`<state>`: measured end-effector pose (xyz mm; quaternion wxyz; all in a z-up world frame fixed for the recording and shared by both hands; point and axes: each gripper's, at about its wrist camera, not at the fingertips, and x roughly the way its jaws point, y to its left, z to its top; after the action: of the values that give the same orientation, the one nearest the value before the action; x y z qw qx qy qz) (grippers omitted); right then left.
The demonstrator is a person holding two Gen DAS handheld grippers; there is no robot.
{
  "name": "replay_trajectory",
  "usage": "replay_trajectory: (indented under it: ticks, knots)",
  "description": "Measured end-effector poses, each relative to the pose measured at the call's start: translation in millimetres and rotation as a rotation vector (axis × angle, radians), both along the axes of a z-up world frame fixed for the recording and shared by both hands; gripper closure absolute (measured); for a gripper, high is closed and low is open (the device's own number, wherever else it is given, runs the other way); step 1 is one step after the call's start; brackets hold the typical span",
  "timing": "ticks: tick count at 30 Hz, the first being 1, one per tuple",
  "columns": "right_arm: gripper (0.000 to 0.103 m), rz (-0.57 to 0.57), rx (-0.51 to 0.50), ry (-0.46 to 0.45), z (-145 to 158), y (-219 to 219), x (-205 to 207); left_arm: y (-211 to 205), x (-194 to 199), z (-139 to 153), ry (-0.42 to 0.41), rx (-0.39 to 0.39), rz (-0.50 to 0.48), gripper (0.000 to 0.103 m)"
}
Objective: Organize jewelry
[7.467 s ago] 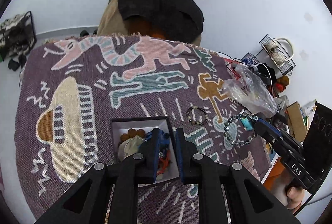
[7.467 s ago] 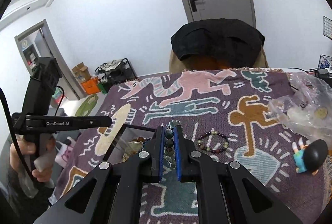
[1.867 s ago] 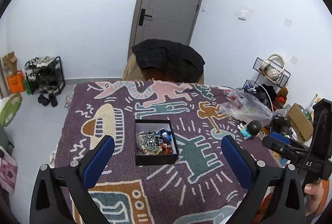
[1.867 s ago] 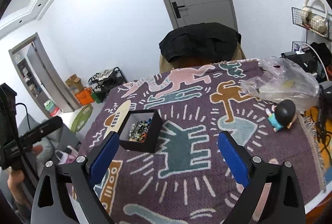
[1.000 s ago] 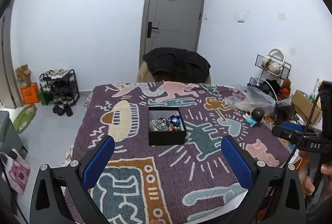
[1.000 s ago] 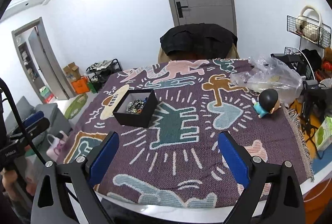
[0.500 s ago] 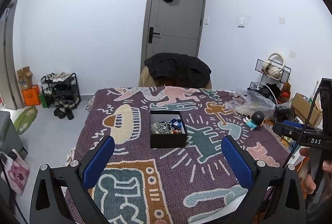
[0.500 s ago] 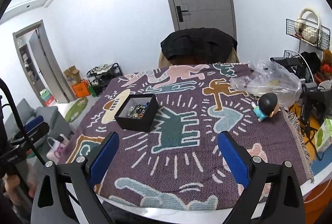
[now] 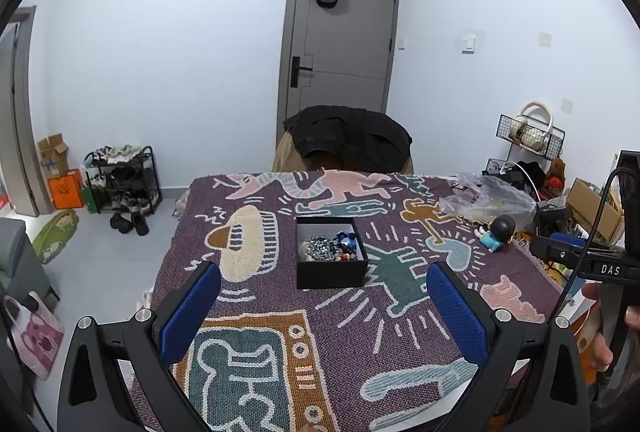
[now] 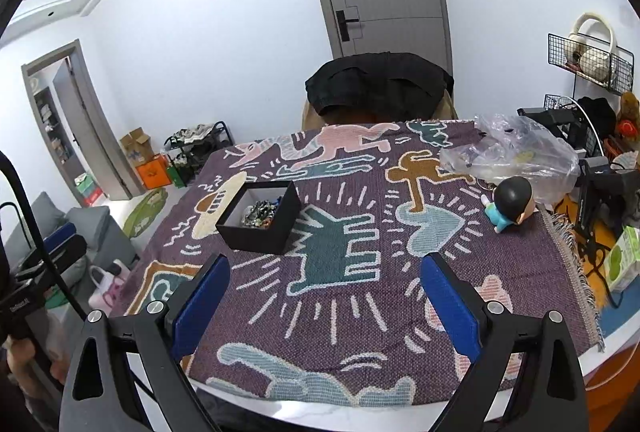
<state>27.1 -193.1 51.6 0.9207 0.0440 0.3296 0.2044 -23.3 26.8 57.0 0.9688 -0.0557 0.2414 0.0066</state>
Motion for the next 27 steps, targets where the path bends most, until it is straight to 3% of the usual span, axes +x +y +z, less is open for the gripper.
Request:
replay_trajectory:
  ticks: [27]
  knots:
    - [0.007,-0.026,-0.016,-0.030,5.6,-2.5,-2.9,-3.6,-1.6,1.8,-0.011,-0.004,-0.012,0.000]
